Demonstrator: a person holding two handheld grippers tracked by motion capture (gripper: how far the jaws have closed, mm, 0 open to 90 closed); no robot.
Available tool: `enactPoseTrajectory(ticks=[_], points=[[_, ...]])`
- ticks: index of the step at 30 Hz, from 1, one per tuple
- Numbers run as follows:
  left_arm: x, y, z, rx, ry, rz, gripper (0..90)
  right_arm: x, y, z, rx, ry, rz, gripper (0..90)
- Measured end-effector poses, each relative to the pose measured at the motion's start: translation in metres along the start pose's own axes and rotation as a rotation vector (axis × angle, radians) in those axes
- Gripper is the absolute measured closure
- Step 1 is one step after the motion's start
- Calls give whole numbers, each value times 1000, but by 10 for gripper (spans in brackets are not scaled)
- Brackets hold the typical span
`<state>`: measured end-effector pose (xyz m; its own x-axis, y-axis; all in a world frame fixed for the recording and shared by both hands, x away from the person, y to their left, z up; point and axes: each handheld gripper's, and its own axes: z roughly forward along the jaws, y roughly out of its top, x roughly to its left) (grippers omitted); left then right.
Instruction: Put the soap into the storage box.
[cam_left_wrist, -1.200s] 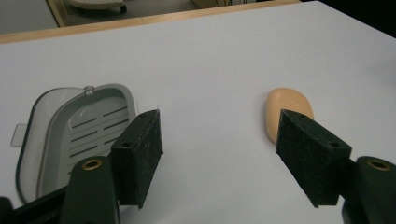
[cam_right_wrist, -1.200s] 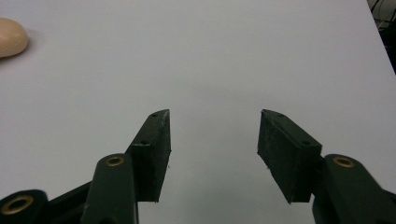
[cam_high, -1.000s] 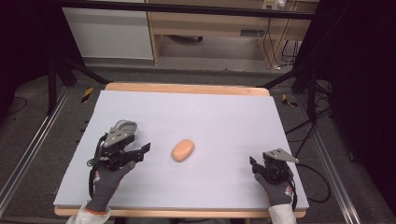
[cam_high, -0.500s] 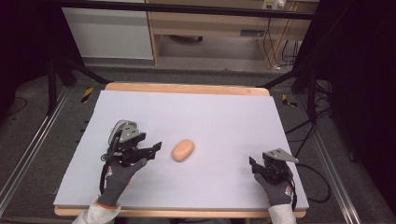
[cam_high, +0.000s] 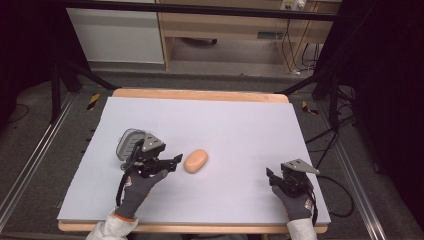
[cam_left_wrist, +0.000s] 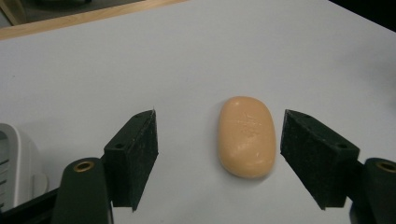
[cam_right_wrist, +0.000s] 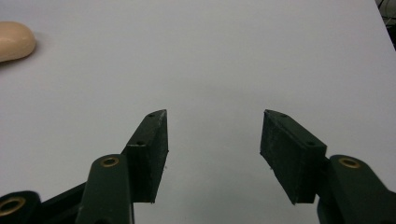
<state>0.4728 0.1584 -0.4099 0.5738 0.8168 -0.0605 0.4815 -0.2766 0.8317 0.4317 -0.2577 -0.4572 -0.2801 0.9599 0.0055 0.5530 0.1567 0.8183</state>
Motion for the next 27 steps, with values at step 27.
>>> enactPoseTrajectory(ticks=[27], points=[[-27, -1, 46, 117, -30, 72, 245, 0, 0, 1, 1, 5, 2, 415]])
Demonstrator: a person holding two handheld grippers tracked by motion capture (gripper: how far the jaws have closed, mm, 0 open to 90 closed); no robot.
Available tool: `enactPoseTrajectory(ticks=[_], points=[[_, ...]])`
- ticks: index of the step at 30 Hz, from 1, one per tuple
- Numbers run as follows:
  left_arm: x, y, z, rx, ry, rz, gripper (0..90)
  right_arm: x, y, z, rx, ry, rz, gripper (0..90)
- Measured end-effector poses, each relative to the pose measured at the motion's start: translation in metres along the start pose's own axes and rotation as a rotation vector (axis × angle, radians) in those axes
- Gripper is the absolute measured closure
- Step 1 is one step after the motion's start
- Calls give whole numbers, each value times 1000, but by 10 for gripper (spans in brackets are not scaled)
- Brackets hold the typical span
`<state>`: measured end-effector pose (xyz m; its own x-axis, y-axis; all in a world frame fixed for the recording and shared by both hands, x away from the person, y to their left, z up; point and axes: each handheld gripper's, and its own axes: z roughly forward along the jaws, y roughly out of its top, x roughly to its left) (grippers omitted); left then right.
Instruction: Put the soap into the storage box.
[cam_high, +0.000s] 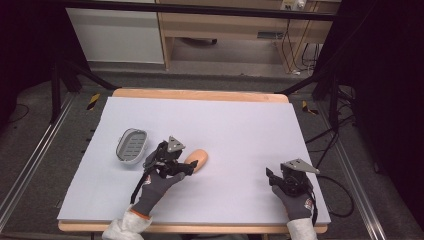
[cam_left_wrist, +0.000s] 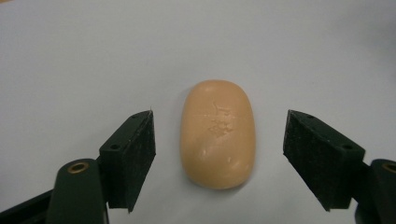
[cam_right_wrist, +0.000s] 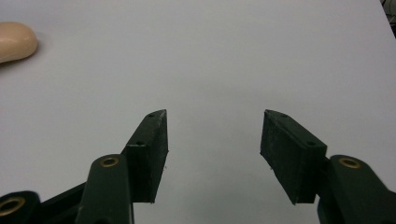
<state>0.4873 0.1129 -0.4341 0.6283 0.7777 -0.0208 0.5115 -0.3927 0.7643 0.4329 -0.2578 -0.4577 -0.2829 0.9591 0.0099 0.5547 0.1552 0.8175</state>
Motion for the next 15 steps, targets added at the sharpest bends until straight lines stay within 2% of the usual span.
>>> enactPoseTrajectory(ticks=[9, 15], points=[[-3, 0, 20, 40, 6, 2, 243, 0, 0, 0, -1, 6, 3, 414], [-6, 0, 29, 72, 13, 21, 241, -1, 0, 1, 3, 8, 5, 414]])
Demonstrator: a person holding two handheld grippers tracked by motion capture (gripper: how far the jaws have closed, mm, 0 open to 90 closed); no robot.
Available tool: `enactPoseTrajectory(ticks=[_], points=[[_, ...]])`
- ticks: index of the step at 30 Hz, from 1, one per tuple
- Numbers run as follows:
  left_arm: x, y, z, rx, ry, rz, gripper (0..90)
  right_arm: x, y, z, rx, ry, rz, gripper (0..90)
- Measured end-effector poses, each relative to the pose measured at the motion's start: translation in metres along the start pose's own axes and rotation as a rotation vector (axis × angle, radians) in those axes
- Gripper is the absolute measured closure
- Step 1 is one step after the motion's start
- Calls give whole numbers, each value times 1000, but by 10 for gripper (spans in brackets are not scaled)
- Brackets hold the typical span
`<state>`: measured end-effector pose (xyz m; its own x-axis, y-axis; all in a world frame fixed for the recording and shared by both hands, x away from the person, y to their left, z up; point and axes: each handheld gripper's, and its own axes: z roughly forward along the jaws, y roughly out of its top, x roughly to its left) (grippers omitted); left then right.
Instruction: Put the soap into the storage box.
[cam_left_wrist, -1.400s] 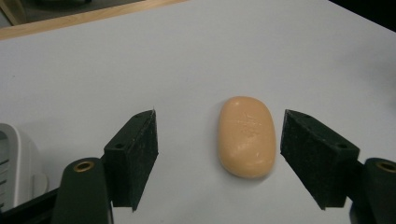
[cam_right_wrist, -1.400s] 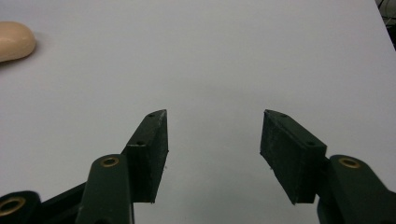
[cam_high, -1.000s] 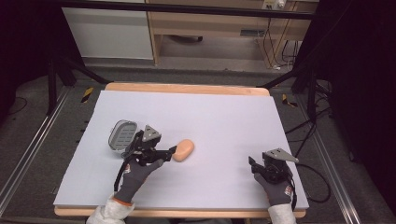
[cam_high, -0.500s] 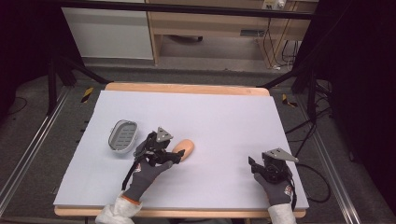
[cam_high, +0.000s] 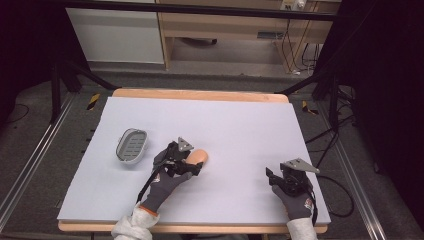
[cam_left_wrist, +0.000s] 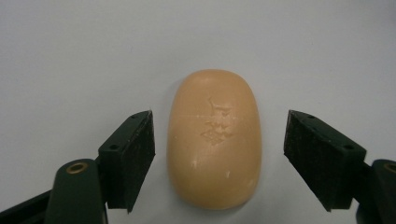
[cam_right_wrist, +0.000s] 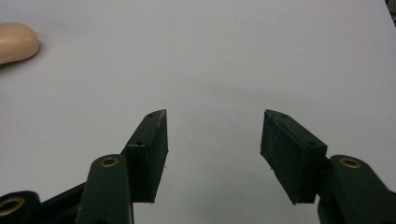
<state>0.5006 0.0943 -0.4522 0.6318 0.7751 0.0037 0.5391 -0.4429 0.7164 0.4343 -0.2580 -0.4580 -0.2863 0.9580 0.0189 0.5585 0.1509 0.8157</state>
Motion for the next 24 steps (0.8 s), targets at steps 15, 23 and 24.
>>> enactPoseTrajectory(ticks=[15, 23, 24], points=[[-1, -1, 15, 62, 10, 19, 237, 1, 0, 1, 10, 12, 1, 411], [-2, -1, 25, 79, 19, 31, 256, 1, 0, 2, 13, 12, -5, 411], [-2, -1, 26, 76, 24, 32, 263, 1, 0, 2, 13, 12, -5, 411]])
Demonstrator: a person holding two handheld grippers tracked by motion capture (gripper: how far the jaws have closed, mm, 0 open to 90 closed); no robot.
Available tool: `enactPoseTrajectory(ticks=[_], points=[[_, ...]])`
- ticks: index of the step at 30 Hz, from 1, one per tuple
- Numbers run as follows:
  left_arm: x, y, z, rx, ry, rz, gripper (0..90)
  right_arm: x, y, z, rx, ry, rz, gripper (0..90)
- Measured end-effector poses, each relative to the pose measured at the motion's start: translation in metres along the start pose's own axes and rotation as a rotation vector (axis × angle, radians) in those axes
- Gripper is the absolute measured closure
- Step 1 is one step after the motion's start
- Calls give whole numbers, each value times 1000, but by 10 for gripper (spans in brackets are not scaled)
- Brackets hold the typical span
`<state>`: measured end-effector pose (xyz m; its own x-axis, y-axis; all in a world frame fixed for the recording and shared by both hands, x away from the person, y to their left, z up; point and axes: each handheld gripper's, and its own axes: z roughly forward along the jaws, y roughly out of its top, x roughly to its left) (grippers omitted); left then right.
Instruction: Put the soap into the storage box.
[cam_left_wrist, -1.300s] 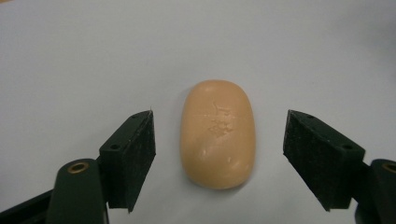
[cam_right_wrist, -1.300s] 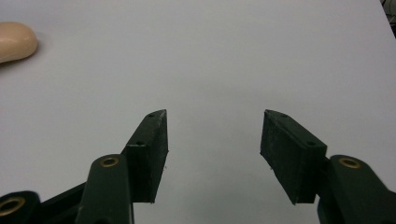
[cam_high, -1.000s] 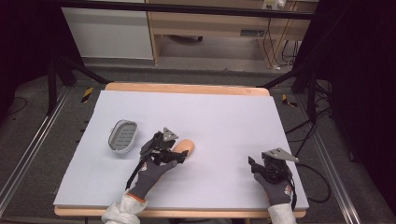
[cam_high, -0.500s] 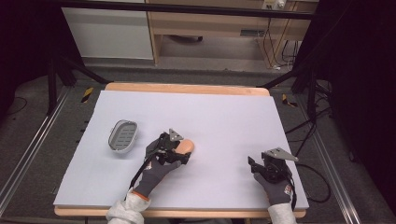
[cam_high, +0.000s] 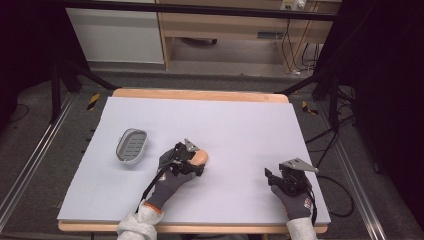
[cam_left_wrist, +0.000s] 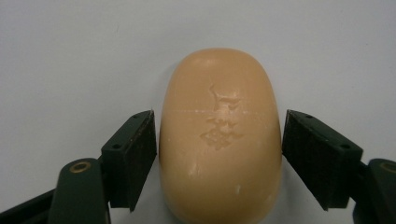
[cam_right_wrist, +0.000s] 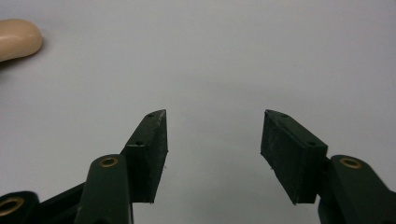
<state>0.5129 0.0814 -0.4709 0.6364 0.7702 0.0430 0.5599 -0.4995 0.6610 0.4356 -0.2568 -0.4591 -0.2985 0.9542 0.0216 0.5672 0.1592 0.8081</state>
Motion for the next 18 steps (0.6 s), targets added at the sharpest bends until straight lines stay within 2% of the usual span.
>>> enactPoseTrajectory(ticks=[4, 18], points=[[0, 0, 4, 9, -2, 1, 304, 0, 0, 0, -1, 2, 4, 412], [3, 4, 5, 38, -24, -5, 315, -1, 0, 0, 0, 5, 5, 414]])
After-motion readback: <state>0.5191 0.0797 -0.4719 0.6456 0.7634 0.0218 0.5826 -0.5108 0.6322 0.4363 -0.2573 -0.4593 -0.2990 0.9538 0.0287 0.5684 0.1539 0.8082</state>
